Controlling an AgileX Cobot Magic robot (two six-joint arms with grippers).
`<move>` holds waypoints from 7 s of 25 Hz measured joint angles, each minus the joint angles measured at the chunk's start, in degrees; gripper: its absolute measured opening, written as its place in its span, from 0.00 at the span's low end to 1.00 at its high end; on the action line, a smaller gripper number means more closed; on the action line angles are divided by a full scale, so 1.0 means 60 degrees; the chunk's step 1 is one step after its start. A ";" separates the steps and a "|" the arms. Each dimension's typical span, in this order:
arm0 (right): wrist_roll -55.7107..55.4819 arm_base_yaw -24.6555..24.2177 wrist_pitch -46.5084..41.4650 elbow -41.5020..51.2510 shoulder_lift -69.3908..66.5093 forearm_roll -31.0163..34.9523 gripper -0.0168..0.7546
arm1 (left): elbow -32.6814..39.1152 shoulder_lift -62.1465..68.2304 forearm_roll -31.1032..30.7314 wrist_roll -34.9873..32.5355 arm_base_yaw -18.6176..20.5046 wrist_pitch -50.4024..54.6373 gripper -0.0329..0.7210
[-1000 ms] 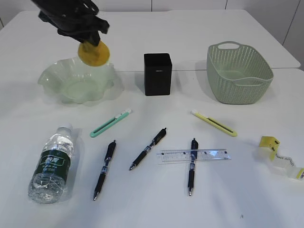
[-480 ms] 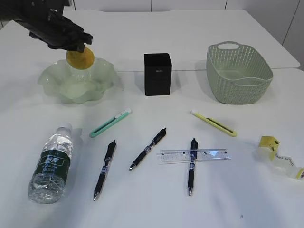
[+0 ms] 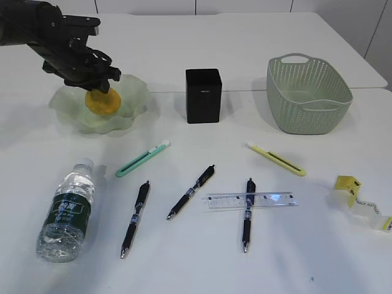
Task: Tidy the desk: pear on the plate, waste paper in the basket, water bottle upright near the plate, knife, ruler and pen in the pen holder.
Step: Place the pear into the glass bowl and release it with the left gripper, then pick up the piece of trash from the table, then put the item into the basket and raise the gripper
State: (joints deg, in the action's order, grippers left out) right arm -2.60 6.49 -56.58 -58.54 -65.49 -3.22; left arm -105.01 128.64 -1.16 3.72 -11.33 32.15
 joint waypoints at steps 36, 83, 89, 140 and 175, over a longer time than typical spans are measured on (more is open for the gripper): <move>0.0000 0.0000 0.0000 0.0000 0.0000 0.0000 0.52 | -0.0032 -0.2051 -0.0097 0.0000 0.0004 0.2069 0.75; 0.0557 -0.0074 0.1051 -0.0993 -0.6887 -0.1553 0.52 | 0.8076 -0.9654 0.0415 -0.0834 0.1410 0.4246 0.73; 0.0517 -0.0504 0.1145 -0.0993 -0.7147 -0.1472 0.52 | 0.8076 -0.9654 0.0394 -0.0849 0.1410 0.4097 0.72; -0.0750 -0.0515 0.1771 -0.8420 -0.9092 -0.0656 0.01 | 0.8076 -0.9654 0.0448 -0.0849 0.1410 0.3921 0.68; -0.0201 -0.0026 -0.2338 -0.8497 -0.7313 0.0650 0.58 | 0.8076 -0.9654 0.0489 -0.0849 0.1410 0.3379 0.66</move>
State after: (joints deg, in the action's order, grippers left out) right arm -3.81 6.33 -70.61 -109.52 -109.36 0.68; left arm -56.56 70.72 1.78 -1.38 -2.87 52.43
